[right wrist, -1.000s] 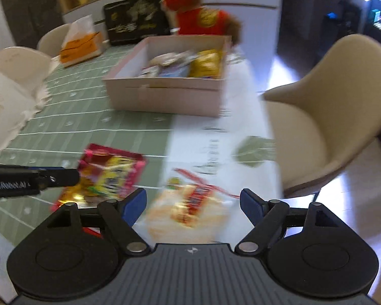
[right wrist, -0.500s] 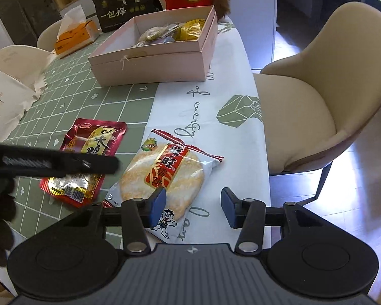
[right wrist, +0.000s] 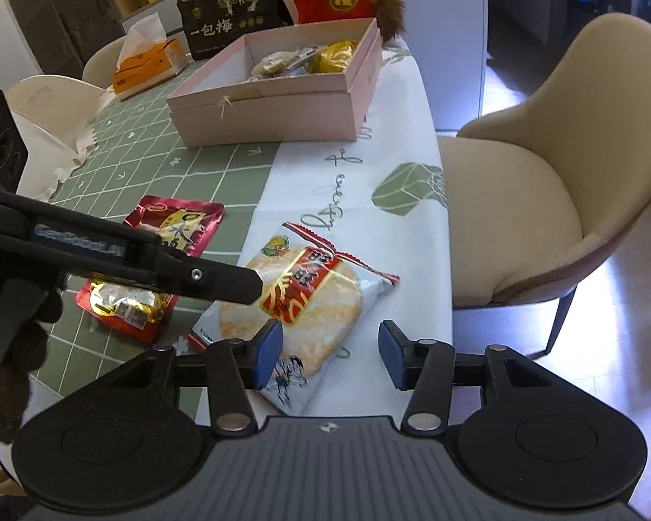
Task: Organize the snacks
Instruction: 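Grasp the white rice cracker packet with left tool and lift it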
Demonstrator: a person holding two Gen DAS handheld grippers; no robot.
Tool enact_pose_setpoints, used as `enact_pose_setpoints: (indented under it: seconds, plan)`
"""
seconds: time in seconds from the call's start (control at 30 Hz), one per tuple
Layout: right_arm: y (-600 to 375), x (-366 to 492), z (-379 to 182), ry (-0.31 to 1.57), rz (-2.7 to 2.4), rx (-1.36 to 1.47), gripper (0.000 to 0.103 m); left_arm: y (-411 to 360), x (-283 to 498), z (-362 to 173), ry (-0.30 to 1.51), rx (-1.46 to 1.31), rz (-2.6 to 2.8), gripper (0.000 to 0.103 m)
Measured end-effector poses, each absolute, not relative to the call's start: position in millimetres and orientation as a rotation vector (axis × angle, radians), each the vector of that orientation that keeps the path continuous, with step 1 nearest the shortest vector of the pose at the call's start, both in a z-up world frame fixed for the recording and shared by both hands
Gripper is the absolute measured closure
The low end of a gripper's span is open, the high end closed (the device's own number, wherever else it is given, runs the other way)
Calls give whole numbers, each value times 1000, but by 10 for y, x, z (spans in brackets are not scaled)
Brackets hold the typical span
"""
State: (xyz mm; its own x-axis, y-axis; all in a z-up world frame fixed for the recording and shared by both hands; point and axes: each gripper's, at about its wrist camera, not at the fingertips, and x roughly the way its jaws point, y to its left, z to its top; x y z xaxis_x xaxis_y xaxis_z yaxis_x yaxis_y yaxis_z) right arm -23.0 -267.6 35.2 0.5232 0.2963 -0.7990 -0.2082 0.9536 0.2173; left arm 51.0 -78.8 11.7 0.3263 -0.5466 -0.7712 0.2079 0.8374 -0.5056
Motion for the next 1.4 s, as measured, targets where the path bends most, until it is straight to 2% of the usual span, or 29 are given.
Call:
enact_pose_setpoints:
  seconds: [0.17, 0.2, 0.3, 0.33, 0.4, 0.43, 0.57, 0.67, 0.8, 0.97, 1.07, 1.23, 1.4]
  plan:
    - [-2802, -256, 388, 964, 254, 102, 56, -818, 522, 112, 1128, -327, -521, 70]
    - [-2808, -241, 352, 977, 243, 96, 61, -823, 520, 103, 1129, -329, -527, 70]
    - [-2806, -224, 261, 1003, 229, 81, 67, -835, 509, 112, 1135, -331, -539, 69]
    - [-2808, -222, 235, 1011, 230, 77, 67, -838, 506, 122, 1138, -331, -547, 69]
    - [-2815, -222, 200, 1016, 232, 81, 68, -852, 494, 137, 1146, -330, -572, 59]
    - [-2825, -232, 198, 1013, 236, 89, 68, -865, 494, 138, 1148, -326, -581, 58]
    - [-2856, -211, 188, 1009, 242, 108, 68, -889, 538, 81, 1154, -362, -590, 59]
    - [-2883, -234, 241, 997, 241, 117, 68, -916, 568, 76, 1151, -362, -567, 67]
    - [-2913, -273, 406, 943, 252, 132, 67, -946, 565, 86, 1151, -330, -569, 67]
    - [-2848, -210, 289, 960, 248, 129, 67, -942, 578, 71, 1144, -349, -575, 66]
    - [-2878, -198, 290, 965, 254, 132, 67, -945, 567, 89, 1145, -355, -603, 59]
    - [-2986, -211, 277, 964, 249, 169, 67, -1025, 526, 264, 1115, -351, -689, 59]
    - [-3051, -201, 224, 973, 271, 214, 67, -1177, 599, 135, 1136, -355, -706, 59]
